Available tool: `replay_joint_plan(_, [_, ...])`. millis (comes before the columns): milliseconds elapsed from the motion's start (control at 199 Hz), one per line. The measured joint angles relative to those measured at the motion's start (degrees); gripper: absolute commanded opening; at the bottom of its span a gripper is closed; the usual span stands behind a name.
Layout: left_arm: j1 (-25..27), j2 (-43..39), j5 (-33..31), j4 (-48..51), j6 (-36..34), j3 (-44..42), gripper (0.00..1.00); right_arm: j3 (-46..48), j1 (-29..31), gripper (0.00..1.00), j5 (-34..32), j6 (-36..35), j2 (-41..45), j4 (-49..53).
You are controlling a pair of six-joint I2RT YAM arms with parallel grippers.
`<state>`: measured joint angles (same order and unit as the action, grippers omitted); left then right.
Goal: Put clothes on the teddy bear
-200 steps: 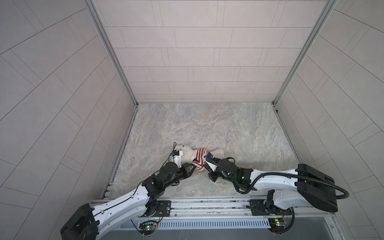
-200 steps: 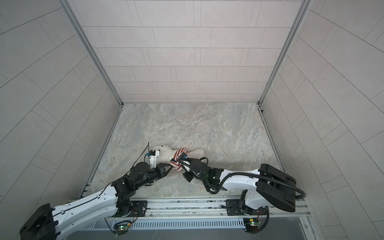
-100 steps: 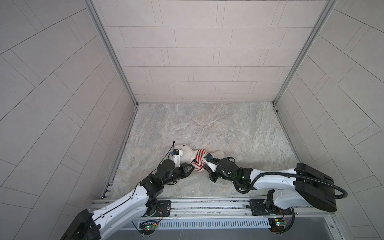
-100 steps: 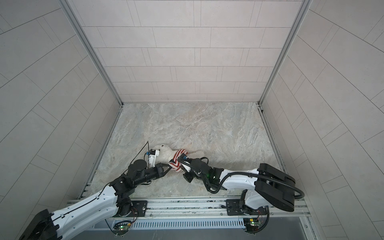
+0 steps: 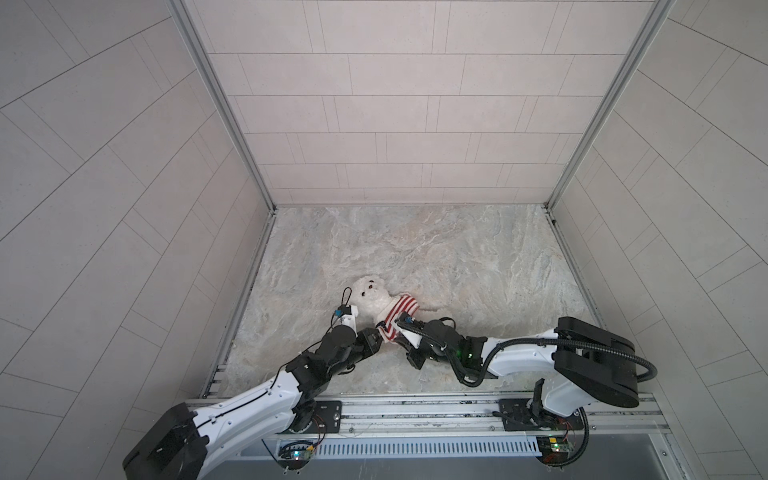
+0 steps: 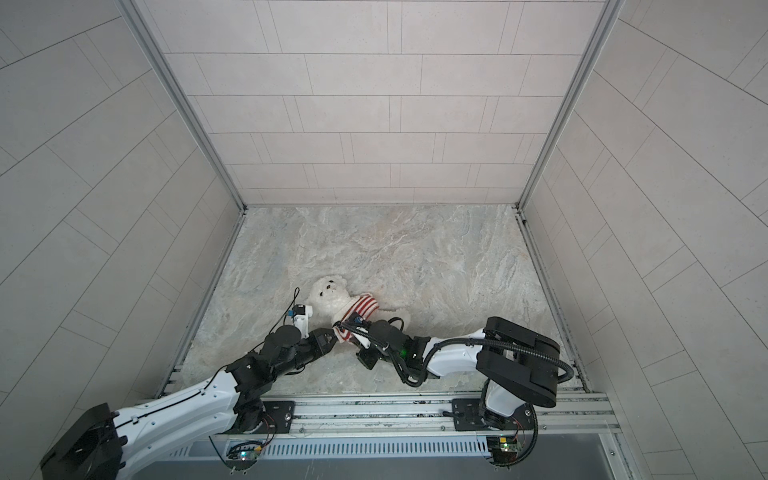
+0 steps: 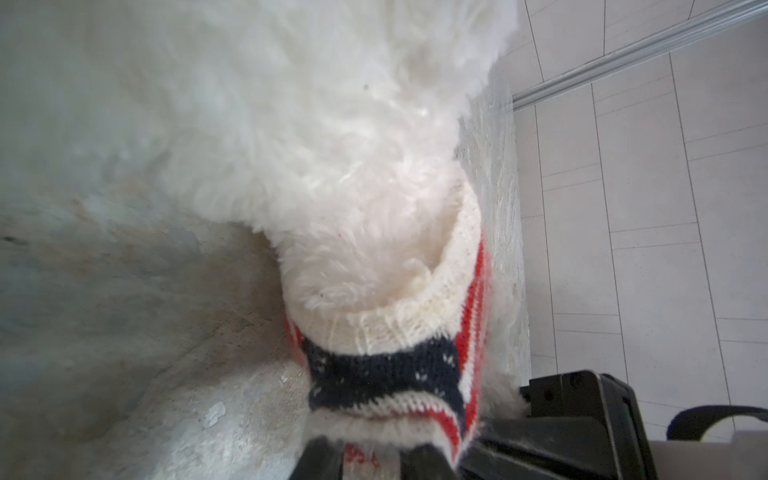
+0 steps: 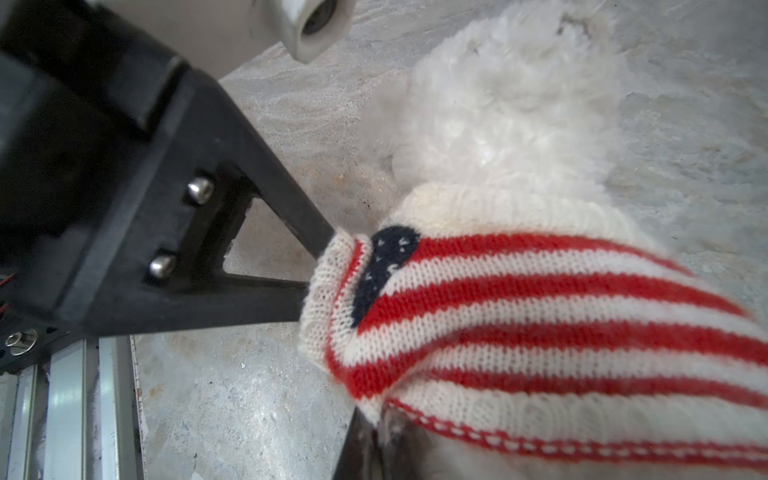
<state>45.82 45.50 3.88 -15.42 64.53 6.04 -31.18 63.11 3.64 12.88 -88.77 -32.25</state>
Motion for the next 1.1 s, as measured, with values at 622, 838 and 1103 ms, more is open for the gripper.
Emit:
replay_joint_plan(622, [2.27, 10.08, -2.21, -8.66, 1.01, 1.29, 0.21, 0.59, 0.0, 0.0, 0.09, 1.36, -0.48, -1.66])
replay_joint_plan(838, [2.32, 14.12, -2.08, -12.22, 1.25, 2.19, 0.02, 1.51, -0.04, 0.0, -0.59, 1.62, -0.37, -2.38])
replay_joint_plan(1103, [2.47, 13.75, -1.46, -13.03, 0.92, 2.19, 0.0, 2.78, -0.11, 0.0, -1.57, 1.53, 1.77, -1.99])
